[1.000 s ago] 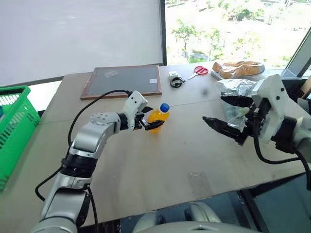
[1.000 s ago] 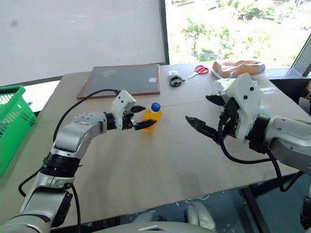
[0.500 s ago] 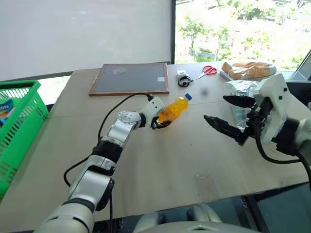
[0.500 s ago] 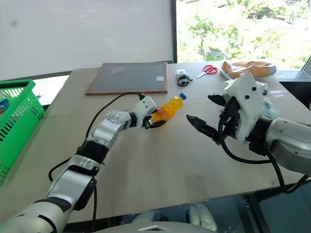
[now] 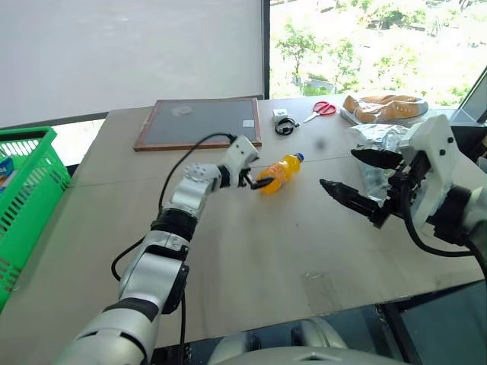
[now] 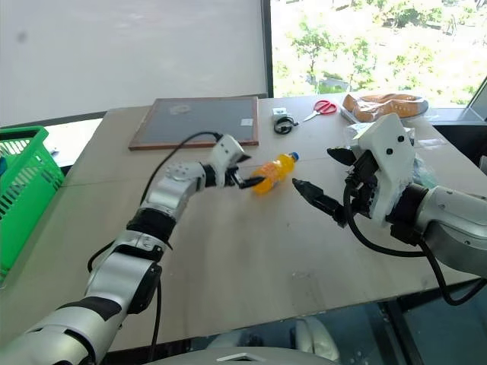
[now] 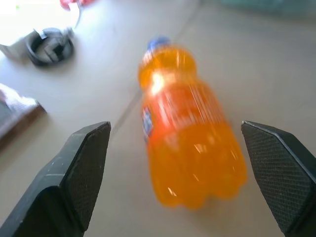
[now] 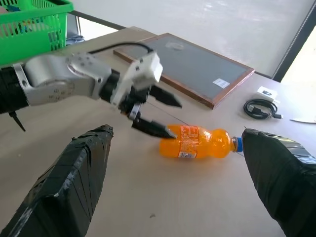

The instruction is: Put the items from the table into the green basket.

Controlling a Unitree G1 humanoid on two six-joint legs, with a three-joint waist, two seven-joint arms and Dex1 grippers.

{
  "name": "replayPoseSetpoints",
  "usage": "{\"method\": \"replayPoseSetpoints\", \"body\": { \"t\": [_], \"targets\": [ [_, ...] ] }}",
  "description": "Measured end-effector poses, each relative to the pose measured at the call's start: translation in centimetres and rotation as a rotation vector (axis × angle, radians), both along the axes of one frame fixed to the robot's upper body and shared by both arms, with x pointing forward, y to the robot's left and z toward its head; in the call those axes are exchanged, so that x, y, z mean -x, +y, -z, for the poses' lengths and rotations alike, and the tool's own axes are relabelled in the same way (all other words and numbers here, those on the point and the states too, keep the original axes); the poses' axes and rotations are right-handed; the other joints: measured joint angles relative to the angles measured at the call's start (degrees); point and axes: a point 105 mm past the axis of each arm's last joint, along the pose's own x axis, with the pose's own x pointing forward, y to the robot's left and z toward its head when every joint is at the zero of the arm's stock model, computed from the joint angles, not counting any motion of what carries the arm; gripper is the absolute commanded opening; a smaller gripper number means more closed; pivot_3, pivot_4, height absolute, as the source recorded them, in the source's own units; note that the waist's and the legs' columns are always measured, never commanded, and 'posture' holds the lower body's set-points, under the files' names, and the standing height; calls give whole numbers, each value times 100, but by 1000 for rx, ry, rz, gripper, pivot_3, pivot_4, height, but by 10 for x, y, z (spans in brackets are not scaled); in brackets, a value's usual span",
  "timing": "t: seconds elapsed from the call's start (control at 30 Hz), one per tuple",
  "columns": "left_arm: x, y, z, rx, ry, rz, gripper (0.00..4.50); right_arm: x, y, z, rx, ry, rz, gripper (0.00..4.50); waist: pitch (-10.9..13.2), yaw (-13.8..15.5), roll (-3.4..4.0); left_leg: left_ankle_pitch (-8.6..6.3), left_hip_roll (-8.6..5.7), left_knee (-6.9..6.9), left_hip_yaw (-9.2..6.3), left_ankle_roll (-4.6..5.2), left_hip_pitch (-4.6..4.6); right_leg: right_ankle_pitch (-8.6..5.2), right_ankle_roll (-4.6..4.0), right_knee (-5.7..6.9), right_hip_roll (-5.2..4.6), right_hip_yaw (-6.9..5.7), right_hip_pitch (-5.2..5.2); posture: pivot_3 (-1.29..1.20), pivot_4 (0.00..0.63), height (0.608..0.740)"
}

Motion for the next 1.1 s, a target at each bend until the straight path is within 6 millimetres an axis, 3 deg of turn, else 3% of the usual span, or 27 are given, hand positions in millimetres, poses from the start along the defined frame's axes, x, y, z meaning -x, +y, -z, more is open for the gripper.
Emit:
{"method": "replayPoseSetpoints", "body": {
  "t": [0.1, 0.17, 0.27, 0.37, 0.47, 0.6, 0.73, 0.8, 0.87, 1.1],
  "targets": [
    [2, 16, 1, -33, 11, -31, 4399, 0, 1, 0, -8, 0, -5, 4500, -3, 4, 6, 0, 0, -3, 0, 0, 16, 0, 0, 2, 2, 1, 12, -186, 17, 740],
    [5, 14, 12, -20, 108, -32, 4399, -2, 2, 2, -10, 13, -18, 4500, -2, 71, 5, 0, 0, 1, -2, 0, 15, 0, 0, 3, 2, -1, 13, -180, 14, 740],
    [11, -5, 18, 14, 250, 12, 4399, -3, 5, 2, -11, 16, -32, 4500, 1, 234, 1, 0, -3, 10, -4, 1, 13, 1, 2, 3, 1, -4, 14, -183, 10, 740],
    [9, -40, 0, 33, 312, 50, 4399, -6, 4, 0, -17, 10, -35, 4500, 4, 367, -1, 0, -7, 11, -10, 0, 7, 2, 3, -6, -3, -10, 14, -206, 13, 740],
    [4, -54, -13, -47, 306, 35, 4399, -6, 5, 0, -19, 7, -37, 4500, 1, 366, 2, 0, -7, 1, -10, -1, 7, 2, 4, -14, -2, -6, 13, -223, 11, 740],
    [-1, -56, 20, -280, 288, -18, 4399, -6, 4, 1, -20, 8, -24, 4500, 1, 311, 7, 1, -7, -10, -10, -2, 10, 2, 3, -21, 0, 3, 14, -247, 11, 740],
    [1, -70, 59, -355, 348, -44, 4399, -4, 5, 4, -14, 3, -17, 4500, 3, 295, 7, 0, -7, -1, -11, 0, -2, 3, 5, -31, -2, -2, 12, -273, 14, 740],
    [1, -73, 69, -358, 360, -56, 3862, -1, 6, 7, -9, 10, -16, 4500, 4, 258, 7, -1, -7, 2, -11, 1, -16, 3, 6, -33, -3, -3, 4, -276, 14, 740],
    [-3, -75, 66, -342, 361, -64, 3203, 1, 2, 14, 15, 38, -1, 4500, 3, 240, 8, -1, -7, 9, -15, 1, -33, 5, 9, -32, -5, -12, -9, -277, 14, 740],
    [-4, -75, 66, -311, 361, -59, 3148, 4, -9, 28, 77, 102, 47, 4500, 3, 213, 8, 1, -7, 14, -18, 0, -54, 8, 13, -33, -7, -17, -24, -271, 15, 740]
  ]
}}
